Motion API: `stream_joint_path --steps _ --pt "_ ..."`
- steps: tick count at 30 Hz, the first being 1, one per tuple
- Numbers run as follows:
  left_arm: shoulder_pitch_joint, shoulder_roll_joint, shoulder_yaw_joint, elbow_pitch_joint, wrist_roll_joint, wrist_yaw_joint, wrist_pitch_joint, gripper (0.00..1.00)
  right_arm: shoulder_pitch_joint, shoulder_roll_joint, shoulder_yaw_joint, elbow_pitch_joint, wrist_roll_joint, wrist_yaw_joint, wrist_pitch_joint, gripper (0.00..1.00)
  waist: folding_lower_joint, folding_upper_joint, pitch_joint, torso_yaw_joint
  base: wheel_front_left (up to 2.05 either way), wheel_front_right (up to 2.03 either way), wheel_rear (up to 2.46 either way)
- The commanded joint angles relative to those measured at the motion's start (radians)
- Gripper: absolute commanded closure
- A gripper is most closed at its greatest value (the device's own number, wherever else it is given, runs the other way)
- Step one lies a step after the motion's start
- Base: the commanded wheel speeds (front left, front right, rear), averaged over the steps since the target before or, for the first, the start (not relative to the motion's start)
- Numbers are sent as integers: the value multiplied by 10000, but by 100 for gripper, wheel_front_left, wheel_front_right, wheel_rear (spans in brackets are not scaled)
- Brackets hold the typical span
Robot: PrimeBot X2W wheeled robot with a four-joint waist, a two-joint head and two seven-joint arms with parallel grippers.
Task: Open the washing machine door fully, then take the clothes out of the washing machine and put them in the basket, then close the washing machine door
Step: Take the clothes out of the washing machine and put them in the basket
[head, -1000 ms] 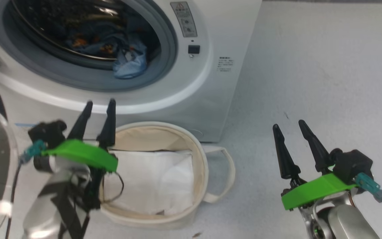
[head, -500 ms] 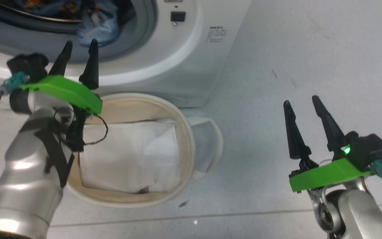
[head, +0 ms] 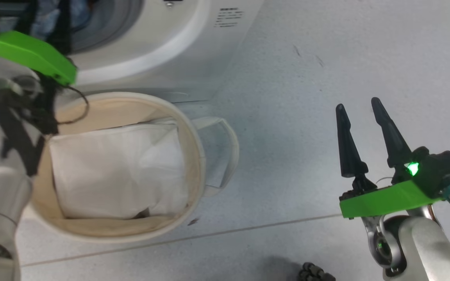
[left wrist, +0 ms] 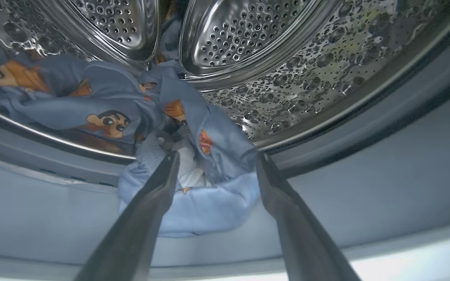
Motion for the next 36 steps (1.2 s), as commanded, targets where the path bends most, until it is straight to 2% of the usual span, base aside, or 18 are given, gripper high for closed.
stream_joint_path --steps 1,7,15,16,25,32,36 --pt "-489 547 180 -29 -166 -56 90 0 156 29 106 -377 -79 73 -39 0 -2 0 152 -216 0 0 0" --pt "-941 632 269 1044 -971 -57 1028 0 341 105 7 -442 -103 73 -104 0 -2 0 249 -551 0 0 0" --pt "-989 188 -66 1093 -1637 -57 1995 0 368 168 31 -486 -108 73 -137 0 -2 0 298 -540 0 0 0" --pt "-987 152 -105 1086 -1683 -57 1974 100 351 178 54 -480 -108 73 -142 0 -2 0 290 -524 0 0 0" --pt "-886 72 -571 885 -1717 -57 773 100 186 189 217 -248 -45 73 -250 0 -2 0 -133 -113 0 0 0" --pt "-22 281 -1447 -316 -1805 -57 257 100 -63 174 557 386 238 73 -479 0 -2 0 -1179 631 0 0 0" --pt "666 586 -2115 -1197 -1742 -57 48 100 -165 122 767 841 463 73 -639 0 -2 0 -1953 1184 0 0 0"
